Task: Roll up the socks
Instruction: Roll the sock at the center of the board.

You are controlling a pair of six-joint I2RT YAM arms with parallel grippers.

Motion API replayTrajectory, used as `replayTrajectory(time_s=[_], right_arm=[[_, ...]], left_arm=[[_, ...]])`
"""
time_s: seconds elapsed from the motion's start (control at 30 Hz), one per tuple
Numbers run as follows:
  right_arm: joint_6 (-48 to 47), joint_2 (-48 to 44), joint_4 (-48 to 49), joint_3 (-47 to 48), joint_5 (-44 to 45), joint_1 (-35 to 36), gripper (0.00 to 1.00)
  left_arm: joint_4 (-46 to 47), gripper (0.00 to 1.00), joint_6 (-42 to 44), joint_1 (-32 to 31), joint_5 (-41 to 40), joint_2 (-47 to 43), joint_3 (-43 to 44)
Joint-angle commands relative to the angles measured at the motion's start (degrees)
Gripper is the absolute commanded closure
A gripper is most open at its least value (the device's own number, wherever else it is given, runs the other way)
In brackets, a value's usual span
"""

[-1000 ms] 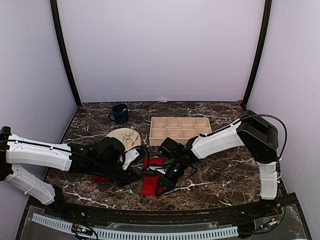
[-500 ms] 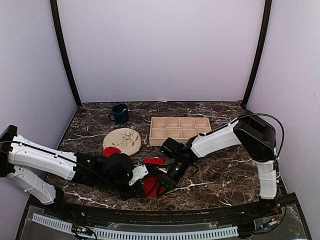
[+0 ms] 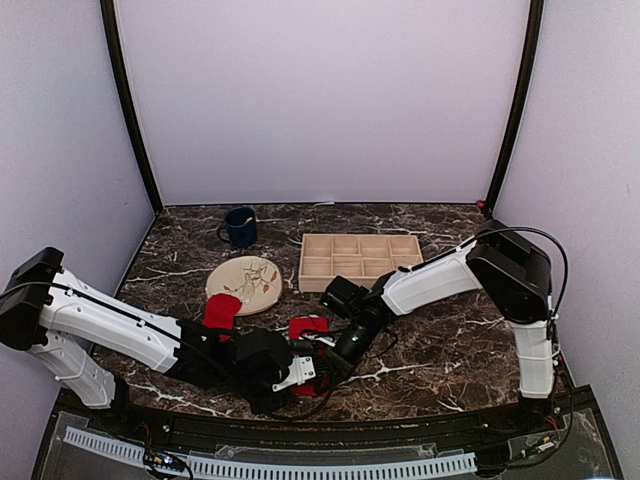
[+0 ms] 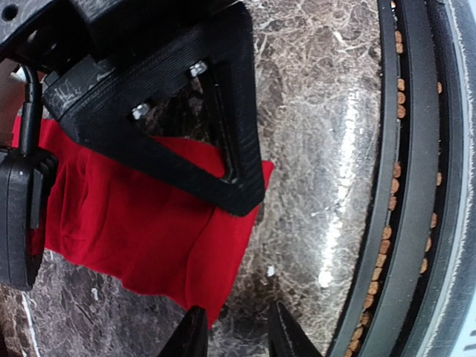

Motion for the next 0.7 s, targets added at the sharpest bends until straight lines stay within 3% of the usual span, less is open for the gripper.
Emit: replayTrajectory(time_s=[0.0,0.67], right_arm=[[0.0,1.8,-1.9,0.0,0.7,-0.4,1.0],[-0.5,2.1,-2.3,0.3,-0.7,-0.4,1.0]], left_arm=[[0.9,0.7,4.0,-0.2,-2.1,0.7,1.5],[1.9,0.76,9.7,-0.3,-0.8,3.9,2.7]])
